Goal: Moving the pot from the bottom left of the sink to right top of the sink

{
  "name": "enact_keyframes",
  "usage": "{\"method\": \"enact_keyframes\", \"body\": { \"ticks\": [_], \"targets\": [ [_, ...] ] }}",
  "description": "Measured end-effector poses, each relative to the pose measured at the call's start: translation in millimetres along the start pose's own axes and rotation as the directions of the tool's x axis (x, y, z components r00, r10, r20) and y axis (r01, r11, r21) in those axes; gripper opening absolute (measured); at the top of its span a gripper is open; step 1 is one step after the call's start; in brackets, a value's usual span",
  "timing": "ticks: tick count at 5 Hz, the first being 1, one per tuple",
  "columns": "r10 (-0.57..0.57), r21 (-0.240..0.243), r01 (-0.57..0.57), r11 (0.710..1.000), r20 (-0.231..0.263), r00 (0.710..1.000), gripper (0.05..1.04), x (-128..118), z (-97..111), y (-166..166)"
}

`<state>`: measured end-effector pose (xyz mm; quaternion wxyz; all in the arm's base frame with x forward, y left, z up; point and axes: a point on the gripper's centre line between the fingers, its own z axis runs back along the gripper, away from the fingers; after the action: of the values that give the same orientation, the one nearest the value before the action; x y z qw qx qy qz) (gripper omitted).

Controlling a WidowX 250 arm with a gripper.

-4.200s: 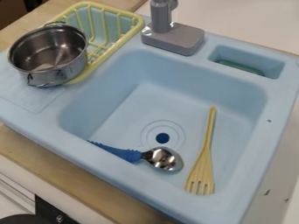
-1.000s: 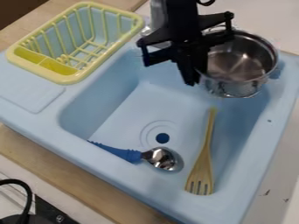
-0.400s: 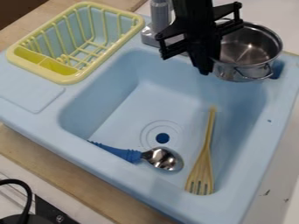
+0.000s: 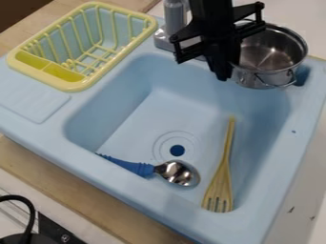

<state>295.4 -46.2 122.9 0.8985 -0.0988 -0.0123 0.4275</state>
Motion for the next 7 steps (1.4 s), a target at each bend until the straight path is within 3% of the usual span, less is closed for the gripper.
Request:
{"method": "enact_keyframes", "body": {
  "ticks": [1, 2, 3, 4, 5, 6, 7],
  "targets": [
    [0.003, 0.000, -0.003, 1.000, 0.005, 1.000, 0.224, 0.6, 0.1, 0.3],
    [-0.014, -0.023, 0.015, 1.000, 0.024, 1.000, 0.466, 1.2, 4.1, 1.1],
    [-0.025, -0.053, 0.029, 0.998, 0.071, 0.997, 0.759, 1.4, 10.7, 0.3],
    [-0.031, -0.093, 0.042, 0.995, 0.111, 0.993, 0.984, -1.1, 17.3, 0.3],
    [-0.041, -0.174, 0.067, 0.982, 0.153, 0.987, 0.997, -6.3, 27.9, 2.6],
    [-0.044, -0.257, 0.083, 0.963, 0.157, 0.987, 0.997, -10.6, 34.5, 9.4],
    [-0.034, -0.253, 0.085, 0.964, 0.199, 0.979, 0.997, -11.9, 44.8, 22.0]
  ]
}}
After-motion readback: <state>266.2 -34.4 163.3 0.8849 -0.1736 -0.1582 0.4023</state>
